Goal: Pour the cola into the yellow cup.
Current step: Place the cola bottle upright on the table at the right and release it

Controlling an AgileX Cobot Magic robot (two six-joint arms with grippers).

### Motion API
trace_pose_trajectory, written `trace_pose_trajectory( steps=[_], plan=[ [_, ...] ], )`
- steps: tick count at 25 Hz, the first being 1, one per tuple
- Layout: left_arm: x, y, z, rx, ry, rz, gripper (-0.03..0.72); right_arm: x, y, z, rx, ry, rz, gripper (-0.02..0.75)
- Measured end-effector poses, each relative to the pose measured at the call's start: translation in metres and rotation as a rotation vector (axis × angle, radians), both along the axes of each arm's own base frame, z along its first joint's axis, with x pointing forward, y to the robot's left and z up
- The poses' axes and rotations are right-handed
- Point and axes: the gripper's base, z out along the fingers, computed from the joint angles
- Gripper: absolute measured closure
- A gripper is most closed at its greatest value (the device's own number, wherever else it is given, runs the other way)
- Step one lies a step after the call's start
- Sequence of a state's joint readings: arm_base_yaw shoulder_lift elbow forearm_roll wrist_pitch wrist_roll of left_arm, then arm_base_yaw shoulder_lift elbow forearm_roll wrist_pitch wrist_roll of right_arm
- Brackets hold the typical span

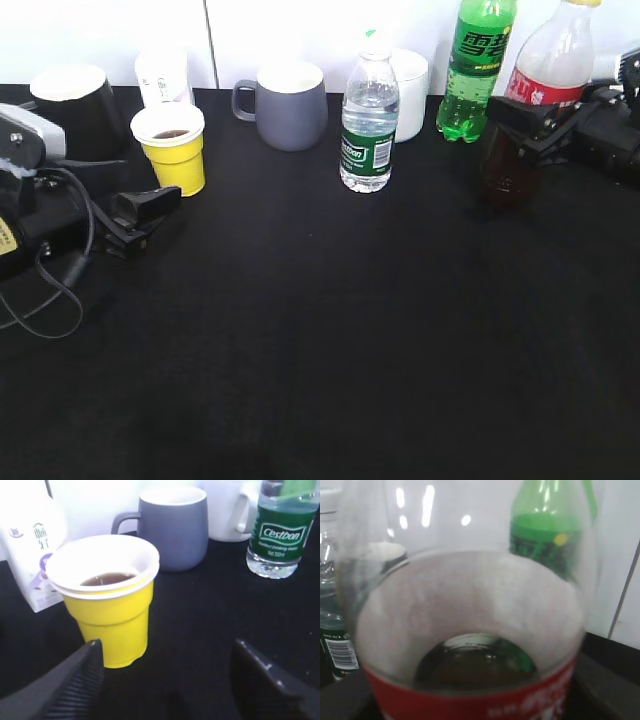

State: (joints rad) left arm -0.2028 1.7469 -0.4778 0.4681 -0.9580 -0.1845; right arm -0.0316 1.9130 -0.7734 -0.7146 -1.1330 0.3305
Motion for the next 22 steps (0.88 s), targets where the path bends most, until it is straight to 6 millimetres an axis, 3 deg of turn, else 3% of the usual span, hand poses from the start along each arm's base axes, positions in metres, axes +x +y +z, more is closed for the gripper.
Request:
trace_pose_trajectory(
  steps=[9, 14, 22],
  plan=[
    [-0.002, -0.002, 0.005, 0.008, -0.021, -0.027, 0.097, 0.001, -0.002, -0.002, 0.002, 0.034, -0.024, 0.246],
    [-0.003, -0.002, 0.005, 0.011, -0.021, -0.036, 0.097, 0.001, -0.002, -0.003, 0.03, 0.054, -0.029, 0.104],
    [-0.003, -0.002, 0.005, 0.013, -0.02, -0.036, 0.097, -0.006, -0.002, -0.012, -0.01, 0.152, -0.029, 0.098]
  ],
)
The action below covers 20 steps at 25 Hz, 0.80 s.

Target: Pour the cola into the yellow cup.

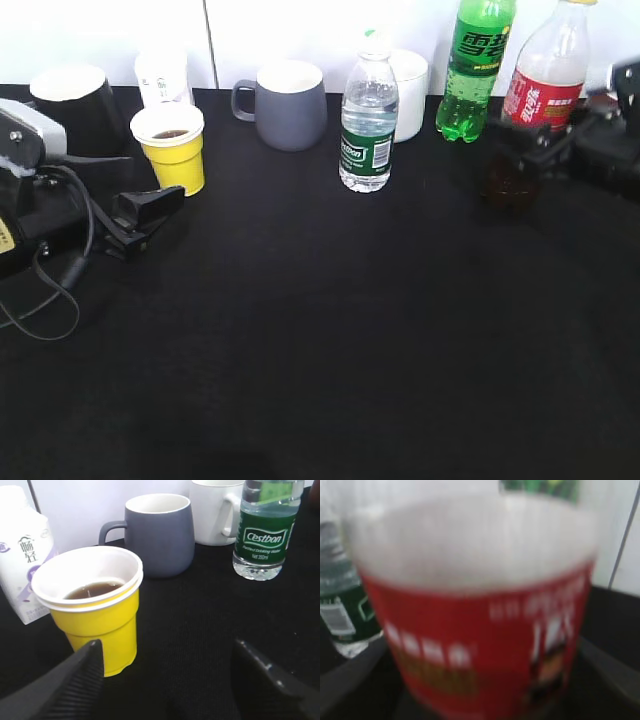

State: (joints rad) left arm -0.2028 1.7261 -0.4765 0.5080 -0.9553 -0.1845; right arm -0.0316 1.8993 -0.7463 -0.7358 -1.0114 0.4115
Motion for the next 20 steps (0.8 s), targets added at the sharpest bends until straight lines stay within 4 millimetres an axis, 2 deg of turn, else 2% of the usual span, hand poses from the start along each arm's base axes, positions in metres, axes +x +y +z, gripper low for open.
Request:
trace_pose_trajectory(
  steps=[4, 8, 15, 20],
  plan=[
    [0.0, 0.0, -0.001, 0.01, 0.012, 0.003, 0.097, -0.02, -0.002, -0.003, -0.019, 0.066, -0.028, 0.098],
    [0.0, 0.001, -0.002, 0.01, 0.021, 0.005, 0.097, -0.025, -0.007, 0.003, -0.096, 0.118, -0.072, 0.098],
    [-0.007, 0.009, 0.007, 0.097, 0.132, 0.074, 0.098, -0.039, -0.015, 0.033, -0.222, 0.177, -0.136, 0.099],
    [-0.034, -0.007, 0.024, 0.208, 0.265, 0.088, 0.101, -0.056, -0.019, 0.055, -0.207, 0.276, -0.193, 0.125]
  ],
)
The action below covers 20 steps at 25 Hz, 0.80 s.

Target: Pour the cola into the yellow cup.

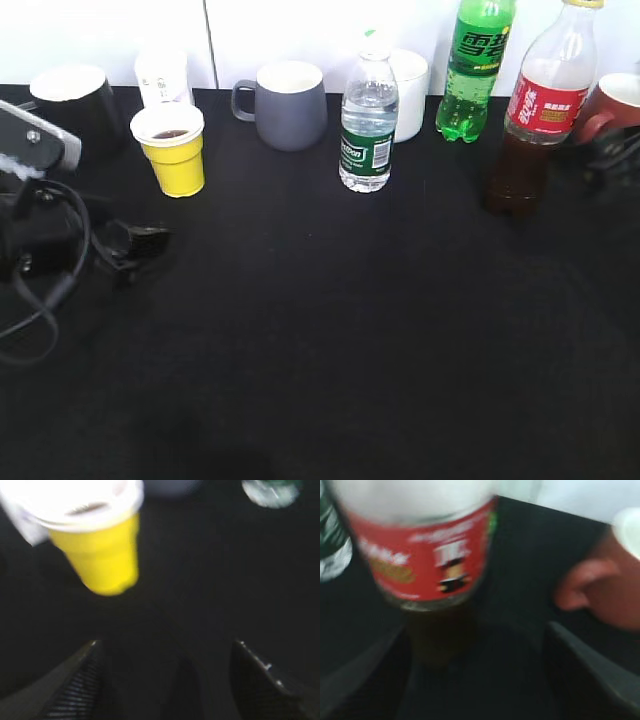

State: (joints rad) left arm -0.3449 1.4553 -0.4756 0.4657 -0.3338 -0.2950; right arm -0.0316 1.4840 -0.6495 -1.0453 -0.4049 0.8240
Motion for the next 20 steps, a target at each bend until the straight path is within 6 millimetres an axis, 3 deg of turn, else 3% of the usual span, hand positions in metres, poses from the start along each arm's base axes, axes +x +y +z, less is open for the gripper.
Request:
trace_pose_trajectory(
  steps=[2, 6, 9, 11, 14, 17, 20],
  plan=[
    [-0.014, -0.001, 0.015, 0.0, 0.046, 0.061, 0.101, -0.008, -0.003, 0.015, 0.05, 0.013, -0.071, 0.14],
    [-0.042, 0.007, 0.042, 0.0, 0.145, 0.157, 0.103, -0.029, -0.021, 0.047, -0.019, -0.033, -0.268, 0.142],
    [-0.073, 0.023, 0.068, -0.006, 0.15, 0.199, 0.103, -0.058, -0.037, 0.081, -0.026, -0.114, -0.472, 0.143],
    [-0.096, 0.037, 0.084, -0.016, 0.133, 0.226, 0.103, -0.081, -0.047, 0.089, 0.023, -0.05, -0.633, 0.143],
    [-0.126, 0.054, 0.097, -0.044, 0.116, 0.255, 0.114, -0.116, -0.027, 0.089, 0.088, 0.151, -0.461, 0.143],
    [-0.151, 0.064, 0.102, -0.082, 0.129, 0.25, 0.12, -0.176, -0.011, 0.112, 0.145, 0.101, -0.303, 0.143],
    [-0.176, 0.073, 0.111, -0.073, 0.119, 0.184, 0.127, -0.238, -0.005, 0.118, 0.111, 0.022, -0.227, 0.143]
  ],
)
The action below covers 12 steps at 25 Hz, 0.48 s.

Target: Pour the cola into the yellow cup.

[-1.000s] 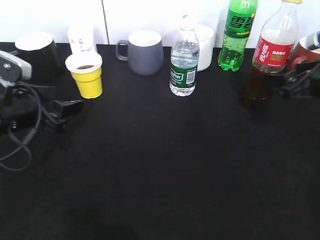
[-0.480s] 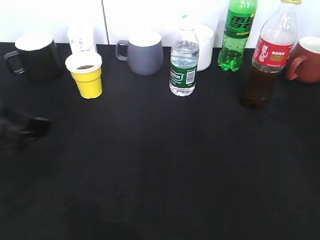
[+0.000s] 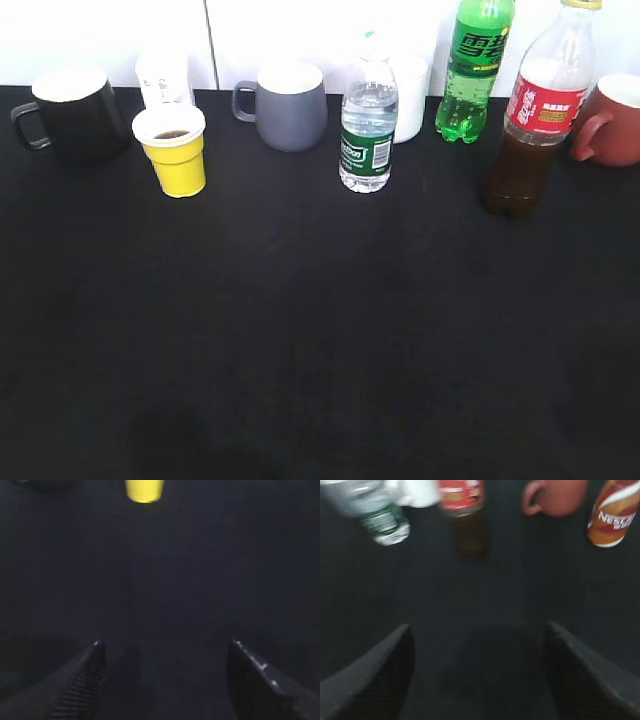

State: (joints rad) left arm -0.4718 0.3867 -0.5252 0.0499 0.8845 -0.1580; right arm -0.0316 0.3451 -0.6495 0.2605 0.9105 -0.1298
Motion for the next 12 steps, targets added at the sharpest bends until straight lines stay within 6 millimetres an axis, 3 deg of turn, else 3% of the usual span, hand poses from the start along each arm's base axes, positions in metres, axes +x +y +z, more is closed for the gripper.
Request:
trace_pose_trajectory(
  steps=[2, 5, 12],
  plan=[
    [-0.015, 0.01, 0.001, 0.057, 0.012, -0.007, 0.141, -0.026, 0.001, -0.007, -0.028, 0.005, 0.017, 0.144],
    [-0.035, 0.021, -0.005, 0.069, -0.035, -0.019, 0.143, -0.038, -0.006, -0.042, -0.052, 0.073, -0.064, 0.144],
    [-0.045, 0.026, -0.005, 0.051, -0.106, -0.028, 0.143, -0.041, -0.01, -0.048, -0.068, 0.032, -0.11, 0.144]
  ],
)
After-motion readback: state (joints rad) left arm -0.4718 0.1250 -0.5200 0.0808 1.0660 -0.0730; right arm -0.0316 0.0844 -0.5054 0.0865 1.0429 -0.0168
